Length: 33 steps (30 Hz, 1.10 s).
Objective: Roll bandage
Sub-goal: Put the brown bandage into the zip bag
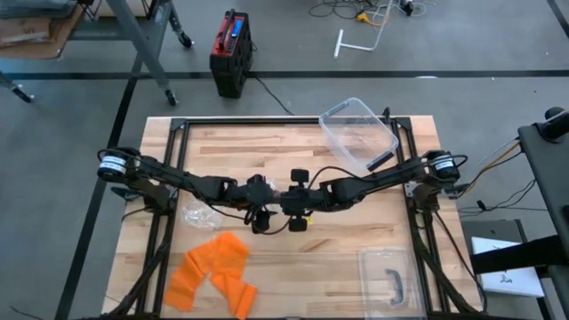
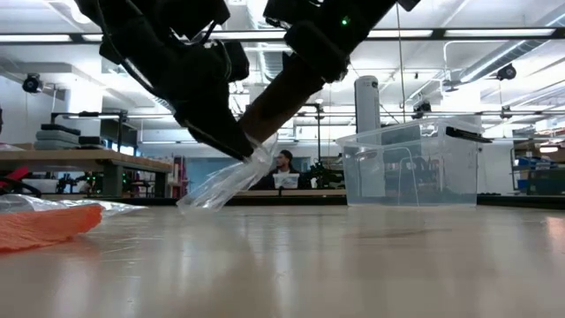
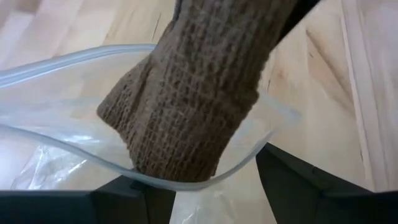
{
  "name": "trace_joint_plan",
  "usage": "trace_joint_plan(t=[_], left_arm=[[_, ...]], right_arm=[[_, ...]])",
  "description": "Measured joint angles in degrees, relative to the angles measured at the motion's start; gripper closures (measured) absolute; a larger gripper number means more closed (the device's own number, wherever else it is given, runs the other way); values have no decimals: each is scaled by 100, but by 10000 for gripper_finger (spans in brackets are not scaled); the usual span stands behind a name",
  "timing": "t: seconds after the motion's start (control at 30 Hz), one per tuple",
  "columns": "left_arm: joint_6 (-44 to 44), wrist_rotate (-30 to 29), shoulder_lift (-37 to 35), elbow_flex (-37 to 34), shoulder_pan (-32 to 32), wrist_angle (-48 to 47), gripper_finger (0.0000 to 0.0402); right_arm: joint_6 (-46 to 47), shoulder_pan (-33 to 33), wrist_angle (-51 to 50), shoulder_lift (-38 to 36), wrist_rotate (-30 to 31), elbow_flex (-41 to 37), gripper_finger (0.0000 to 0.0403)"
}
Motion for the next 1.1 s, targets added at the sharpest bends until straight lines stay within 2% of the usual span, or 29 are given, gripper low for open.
trace_joint_plan(t=[0.17,0.37,0.43,0.53,0.63,1.0,1.1], left_arm=[[341,-486,2,0,-56,221,182],[508,-450,0,44,-74,791,171],[562,-418,-1,74,-86,910,171],[654,-426,69,63,-76,1295,177],[758,-451,115,71,-74,1558,183],[889,-460,391,58,-102,1878,182],[1000,-464,291,205,-128,1514,184]], right_arm=[[60,6,-405,-78,332,33,332],[252,-10,-1448,-343,661,19,332],[342,-31,-1517,-385,685,17,332],[391,-23,-1533,-463,601,29,332],[410,-11,-1508,-441,252,-2,332],[360,56,-1435,-411,67,-7,330],[448,61,-1483,-413,78,-7,332]])
